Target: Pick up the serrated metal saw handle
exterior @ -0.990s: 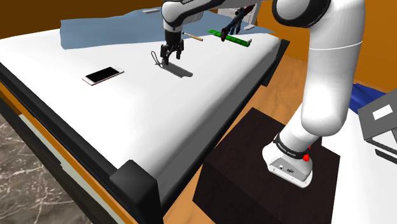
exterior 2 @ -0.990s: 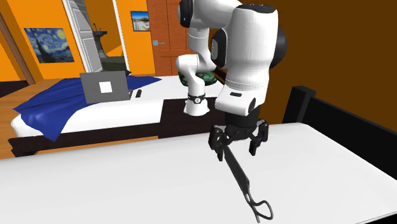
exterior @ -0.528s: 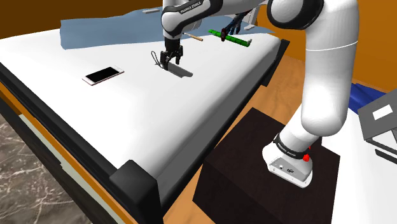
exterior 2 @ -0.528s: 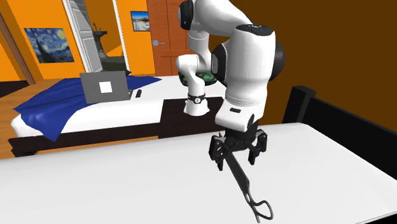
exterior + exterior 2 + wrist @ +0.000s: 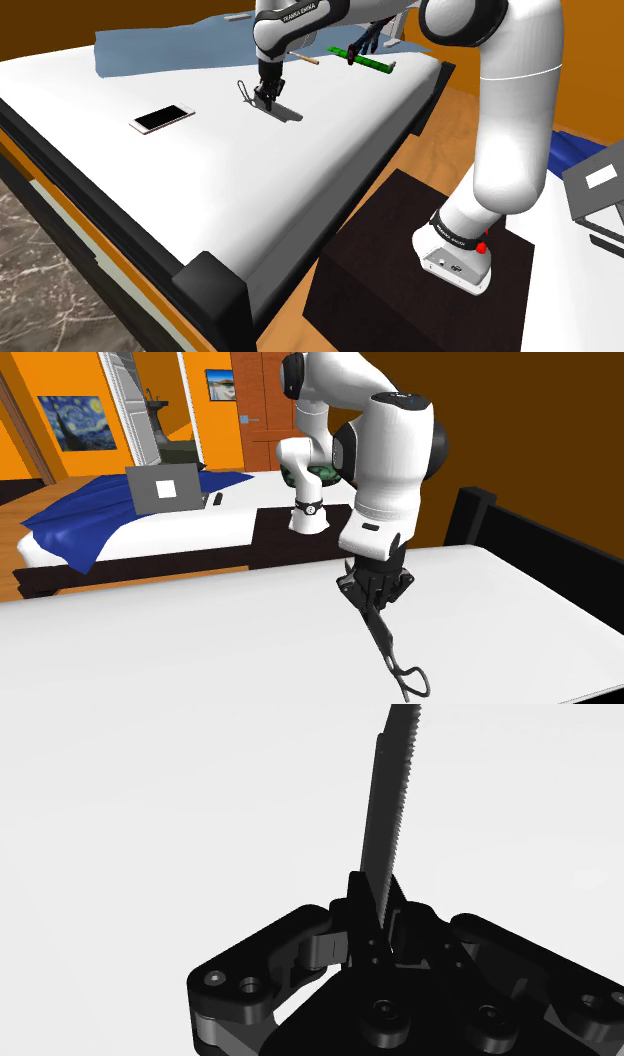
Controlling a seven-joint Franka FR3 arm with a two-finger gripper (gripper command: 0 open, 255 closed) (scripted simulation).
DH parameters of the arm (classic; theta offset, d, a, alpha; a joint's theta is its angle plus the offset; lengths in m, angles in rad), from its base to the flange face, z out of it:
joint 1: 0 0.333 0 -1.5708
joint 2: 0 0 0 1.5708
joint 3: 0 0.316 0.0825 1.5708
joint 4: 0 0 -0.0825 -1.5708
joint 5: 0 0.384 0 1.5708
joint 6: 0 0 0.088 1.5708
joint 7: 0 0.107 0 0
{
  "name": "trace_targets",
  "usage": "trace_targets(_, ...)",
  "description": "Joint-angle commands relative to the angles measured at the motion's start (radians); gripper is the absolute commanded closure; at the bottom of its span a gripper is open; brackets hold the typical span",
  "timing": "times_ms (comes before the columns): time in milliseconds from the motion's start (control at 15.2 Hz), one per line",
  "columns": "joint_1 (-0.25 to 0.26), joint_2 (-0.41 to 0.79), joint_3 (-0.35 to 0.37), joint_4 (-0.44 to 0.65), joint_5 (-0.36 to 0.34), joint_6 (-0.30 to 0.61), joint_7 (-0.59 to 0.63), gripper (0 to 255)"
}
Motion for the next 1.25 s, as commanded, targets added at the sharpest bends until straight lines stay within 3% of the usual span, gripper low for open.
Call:
trace_targets(0,0.0,0.0,0.0,0.0,0.0,0.0,0.0,255)
trace_targets(1188,-0.002,-0.069,0.001,0.103,0.002,-0.172,-0.003,255)
